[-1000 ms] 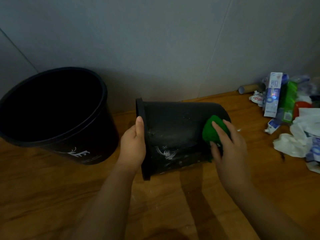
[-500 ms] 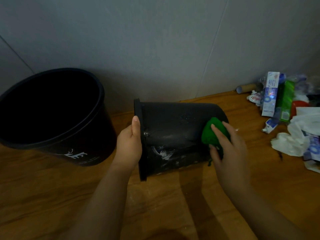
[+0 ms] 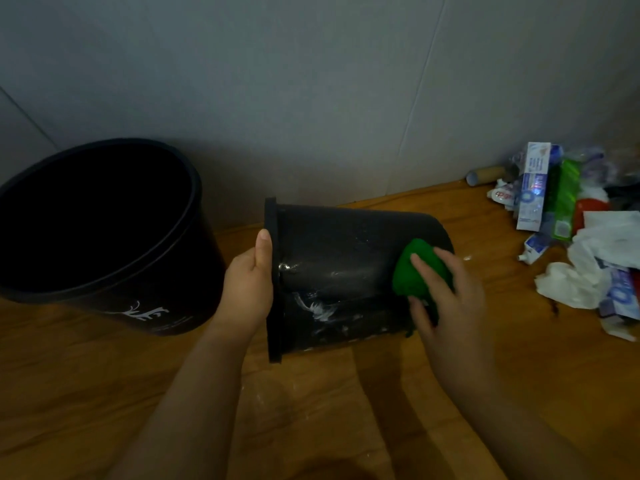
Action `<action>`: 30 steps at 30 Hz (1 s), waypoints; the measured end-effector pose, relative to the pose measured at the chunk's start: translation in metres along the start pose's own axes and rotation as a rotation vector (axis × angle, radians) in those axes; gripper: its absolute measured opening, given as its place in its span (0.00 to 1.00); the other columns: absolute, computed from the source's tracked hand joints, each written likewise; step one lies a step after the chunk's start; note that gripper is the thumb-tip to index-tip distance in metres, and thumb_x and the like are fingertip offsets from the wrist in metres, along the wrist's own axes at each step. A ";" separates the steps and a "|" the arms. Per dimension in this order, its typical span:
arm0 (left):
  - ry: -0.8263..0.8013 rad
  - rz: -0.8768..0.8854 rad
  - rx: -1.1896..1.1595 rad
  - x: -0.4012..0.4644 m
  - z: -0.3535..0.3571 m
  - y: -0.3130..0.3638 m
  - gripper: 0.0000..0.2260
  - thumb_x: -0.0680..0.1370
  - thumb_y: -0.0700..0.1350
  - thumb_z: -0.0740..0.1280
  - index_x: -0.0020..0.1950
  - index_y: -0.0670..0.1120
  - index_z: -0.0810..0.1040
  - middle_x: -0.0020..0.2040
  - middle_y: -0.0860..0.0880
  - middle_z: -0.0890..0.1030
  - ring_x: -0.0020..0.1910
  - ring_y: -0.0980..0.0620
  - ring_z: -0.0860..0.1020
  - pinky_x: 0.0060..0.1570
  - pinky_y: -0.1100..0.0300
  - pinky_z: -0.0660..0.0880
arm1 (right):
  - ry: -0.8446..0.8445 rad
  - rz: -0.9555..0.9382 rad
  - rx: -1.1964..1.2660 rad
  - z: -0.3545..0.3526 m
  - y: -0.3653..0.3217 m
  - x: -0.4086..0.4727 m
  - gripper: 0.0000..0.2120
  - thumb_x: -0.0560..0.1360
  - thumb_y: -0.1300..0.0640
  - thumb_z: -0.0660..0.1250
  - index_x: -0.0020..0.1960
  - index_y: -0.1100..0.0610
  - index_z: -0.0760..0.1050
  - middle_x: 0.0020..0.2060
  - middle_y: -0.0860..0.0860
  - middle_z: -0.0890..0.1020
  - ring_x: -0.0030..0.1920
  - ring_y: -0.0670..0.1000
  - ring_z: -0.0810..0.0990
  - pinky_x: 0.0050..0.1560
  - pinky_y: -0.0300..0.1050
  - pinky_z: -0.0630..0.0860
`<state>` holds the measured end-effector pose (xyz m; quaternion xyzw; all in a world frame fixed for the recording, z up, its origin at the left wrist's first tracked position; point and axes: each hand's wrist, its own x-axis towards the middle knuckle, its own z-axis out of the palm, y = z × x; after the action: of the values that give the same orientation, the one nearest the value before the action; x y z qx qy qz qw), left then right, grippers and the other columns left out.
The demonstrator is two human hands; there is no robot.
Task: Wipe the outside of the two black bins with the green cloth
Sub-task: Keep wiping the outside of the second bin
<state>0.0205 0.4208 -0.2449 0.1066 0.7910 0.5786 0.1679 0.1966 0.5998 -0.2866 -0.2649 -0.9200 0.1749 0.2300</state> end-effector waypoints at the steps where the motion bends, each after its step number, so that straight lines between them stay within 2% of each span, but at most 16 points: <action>1: 0.004 0.000 0.000 -0.001 0.000 0.001 0.24 0.84 0.54 0.50 0.38 0.44 0.77 0.34 0.51 0.78 0.29 0.66 0.78 0.27 0.76 0.70 | -0.031 -0.102 -0.011 0.001 -0.003 -0.002 0.29 0.71 0.59 0.69 0.72 0.51 0.69 0.72 0.53 0.66 0.70 0.57 0.66 0.65 0.58 0.71; 3: 0.009 0.009 -0.001 -0.002 0.000 0.002 0.24 0.85 0.54 0.50 0.37 0.44 0.76 0.32 0.52 0.78 0.28 0.67 0.78 0.27 0.76 0.70 | -0.056 -0.218 -0.030 0.002 0.002 0.000 0.29 0.71 0.60 0.70 0.71 0.52 0.70 0.71 0.54 0.67 0.70 0.58 0.67 0.65 0.56 0.71; 4: 0.011 0.015 -0.001 -0.002 0.000 0.002 0.24 0.85 0.54 0.51 0.37 0.45 0.76 0.30 0.52 0.78 0.28 0.67 0.77 0.27 0.76 0.70 | -0.045 -0.180 -0.025 0.001 0.008 0.001 0.29 0.71 0.61 0.70 0.72 0.52 0.69 0.71 0.53 0.67 0.70 0.57 0.66 0.65 0.56 0.71; 7: 0.007 0.012 -0.012 -0.003 0.001 0.003 0.23 0.85 0.54 0.51 0.36 0.46 0.75 0.26 0.54 0.78 0.28 0.67 0.77 0.27 0.76 0.70 | 0.036 0.098 0.008 -0.003 0.023 0.001 0.29 0.74 0.59 0.67 0.73 0.49 0.66 0.73 0.53 0.65 0.71 0.57 0.65 0.64 0.61 0.72; 9: 0.013 -0.002 -0.010 -0.002 0.001 0.003 0.24 0.84 0.54 0.51 0.36 0.46 0.75 0.28 0.53 0.77 0.27 0.67 0.77 0.26 0.76 0.69 | 0.072 0.150 -0.007 -0.003 0.022 -0.002 0.28 0.74 0.59 0.67 0.73 0.50 0.66 0.72 0.54 0.65 0.70 0.58 0.66 0.63 0.61 0.73; 12: 0.015 -0.003 0.010 0.000 0.001 0.002 0.24 0.84 0.55 0.51 0.37 0.45 0.75 0.32 0.52 0.76 0.27 0.67 0.76 0.26 0.76 0.69 | 0.041 0.046 0.007 0.002 0.008 -0.010 0.30 0.71 0.61 0.70 0.72 0.51 0.68 0.72 0.54 0.66 0.70 0.58 0.66 0.64 0.60 0.72; 14: 0.012 -0.007 0.011 0.000 0.001 0.001 0.24 0.84 0.55 0.51 0.37 0.45 0.75 0.32 0.51 0.77 0.27 0.67 0.77 0.26 0.76 0.69 | -0.021 -0.093 0.006 0.004 0.006 -0.011 0.31 0.70 0.61 0.72 0.71 0.52 0.69 0.72 0.54 0.66 0.70 0.57 0.66 0.65 0.58 0.72; 16: 0.010 -0.018 0.001 0.000 0.001 0.001 0.24 0.84 0.55 0.51 0.37 0.44 0.75 0.31 0.52 0.76 0.27 0.66 0.77 0.26 0.75 0.69 | -0.032 -0.125 0.000 0.002 0.015 -0.006 0.31 0.70 0.62 0.72 0.71 0.52 0.70 0.72 0.53 0.66 0.71 0.57 0.66 0.65 0.56 0.71; 19: 0.027 -0.011 0.002 0.001 0.002 0.002 0.24 0.84 0.54 0.51 0.36 0.44 0.75 0.28 0.53 0.75 0.26 0.66 0.76 0.26 0.75 0.69 | 0.056 0.054 0.036 -0.002 0.032 0.001 0.29 0.73 0.62 0.70 0.72 0.50 0.68 0.72 0.53 0.66 0.70 0.56 0.66 0.65 0.57 0.71; 21: 0.042 -0.014 0.003 0.000 0.003 0.002 0.25 0.84 0.54 0.51 0.37 0.43 0.76 0.30 0.52 0.76 0.26 0.66 0.76 0.26 0.75 0.69 | 0.074 0.105 0.047 -0.002 0.035 0.002 0.28 0.74 0.61 0.69 0.73 0.50 0.68 0.72 0.53 0.66 0.70 0.56 0.66 0.65 0.58 0.72; 25: 0.084 -0.040 0.013 -0.004 0.005 0.001 0.25 0.83 0.59 0.52 0.38 0.44 0.76 0.33 0.51 0.77 0.31 0.61 0.77 0.33 0.67 0.71 | 0.069 0.111 0.051 -0.003 0.035 0.005 0.28 0.74 0.62 0.70 0.72 0.51 0.69 0.71 0.53 0.66 0.70 0.56 0.66 0.65 0.52 0.69; 28: 0.086 0.054 0.055 -0.017 0.007 -0.009 0.22 0.82 0.60 0.53 0.42 0.46 0.76 0.37 0.50 0.77 0.33 0.60 0.77 0.37 0.63 0.72 | 0.068 0.113 0.057 -0.004 0.035 0.008 0.27 0.74 0.61 0.69 0.71 0.50 0.70 0.71 0.52 0.67 0.70 0.56 0.66 0.65 0.53 0.70; 30: 0.074 0.100 0.097 -0.028 0.010 -0.017 0.21 0.80 0.61 0.52 0.44 0.48 0.76 0.38 0.49 0.78 0.35 0.57 0.77 0.38 0.55 0.76 | 0.066 0.125 0.067 -0.003 0.035 0.012 0.26 0.74 0.60 0.69 0.71 0.50 0.69 0.71 0.51 0.67 0.70 0.55 0.66 0.66 0.55 0.71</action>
<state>0.0504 0.4145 -0.2595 0.1325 0.8174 0.5510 0.1038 0.2036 0.6347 -0.2953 -0.3197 -0.8871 0.2110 0.2575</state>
